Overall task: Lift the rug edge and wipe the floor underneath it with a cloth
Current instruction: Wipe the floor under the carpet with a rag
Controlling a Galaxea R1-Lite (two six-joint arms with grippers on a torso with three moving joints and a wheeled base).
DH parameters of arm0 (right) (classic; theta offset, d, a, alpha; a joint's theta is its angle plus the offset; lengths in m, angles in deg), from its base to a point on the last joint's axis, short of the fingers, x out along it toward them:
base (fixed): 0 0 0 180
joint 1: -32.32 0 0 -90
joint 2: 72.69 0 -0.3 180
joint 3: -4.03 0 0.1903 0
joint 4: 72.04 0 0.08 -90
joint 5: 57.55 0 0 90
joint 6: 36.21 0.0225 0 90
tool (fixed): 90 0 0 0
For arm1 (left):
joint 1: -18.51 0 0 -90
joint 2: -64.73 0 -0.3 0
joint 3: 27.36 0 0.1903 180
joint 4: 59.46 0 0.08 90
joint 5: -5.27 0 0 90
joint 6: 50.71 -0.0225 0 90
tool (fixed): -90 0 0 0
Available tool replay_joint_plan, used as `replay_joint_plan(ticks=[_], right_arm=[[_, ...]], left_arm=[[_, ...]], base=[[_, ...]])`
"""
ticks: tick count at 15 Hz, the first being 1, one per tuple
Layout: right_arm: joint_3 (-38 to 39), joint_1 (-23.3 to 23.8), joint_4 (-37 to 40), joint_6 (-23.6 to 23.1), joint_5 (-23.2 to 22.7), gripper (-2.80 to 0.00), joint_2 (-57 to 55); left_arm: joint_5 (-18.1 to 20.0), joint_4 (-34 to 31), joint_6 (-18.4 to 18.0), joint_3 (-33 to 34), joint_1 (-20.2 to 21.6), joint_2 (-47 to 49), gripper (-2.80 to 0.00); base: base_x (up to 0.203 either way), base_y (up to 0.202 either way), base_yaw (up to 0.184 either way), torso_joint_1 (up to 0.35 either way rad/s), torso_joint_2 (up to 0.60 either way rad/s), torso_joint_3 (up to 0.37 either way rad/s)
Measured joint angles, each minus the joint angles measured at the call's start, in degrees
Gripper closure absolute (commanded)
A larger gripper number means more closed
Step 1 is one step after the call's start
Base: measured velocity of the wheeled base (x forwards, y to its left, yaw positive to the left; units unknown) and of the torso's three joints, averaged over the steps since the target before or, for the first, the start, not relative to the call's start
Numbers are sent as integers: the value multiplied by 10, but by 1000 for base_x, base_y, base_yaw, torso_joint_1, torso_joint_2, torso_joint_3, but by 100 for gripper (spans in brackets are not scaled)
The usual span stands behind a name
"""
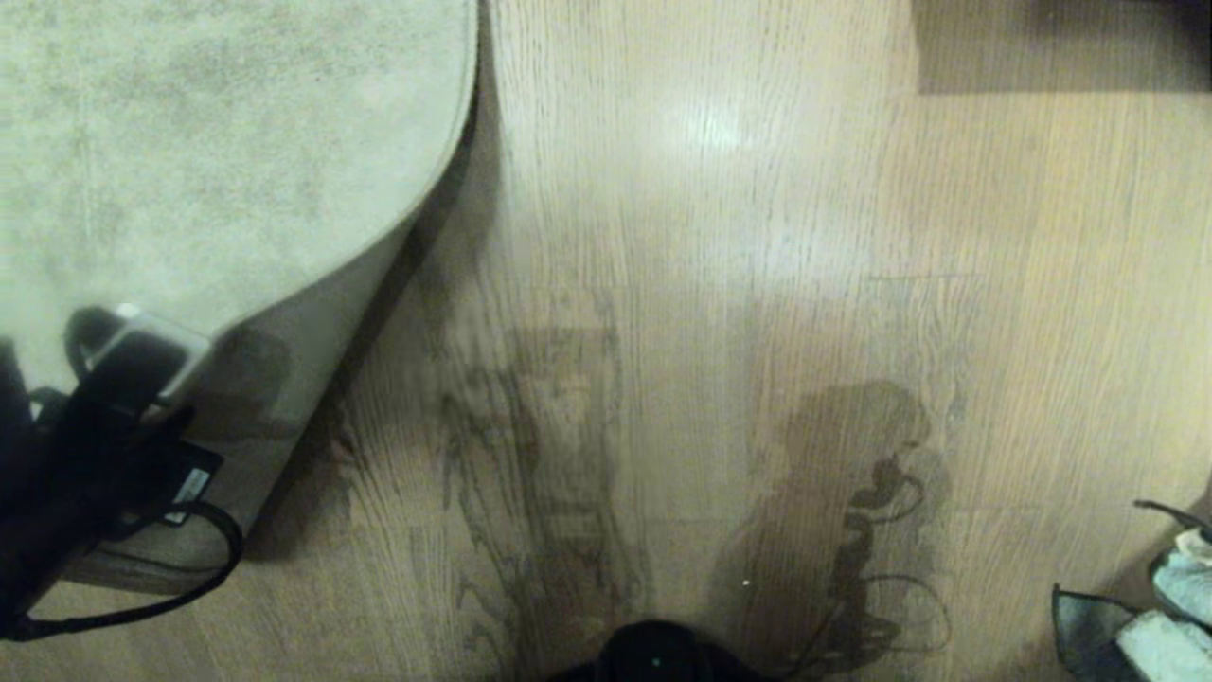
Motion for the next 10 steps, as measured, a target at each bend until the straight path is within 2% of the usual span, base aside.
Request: replay_joint_plan(ticks=[8,10], right_arm=[[0,0,0,0,0,0,0],[0,0,0,0,0,0,0]], left_arm=[[-7,0,8,3,1,0,0],[-8,0,9,3,1,0,0]], base=[[0,189,-5,2,2,3],[0,97,-3,8,2,3]])
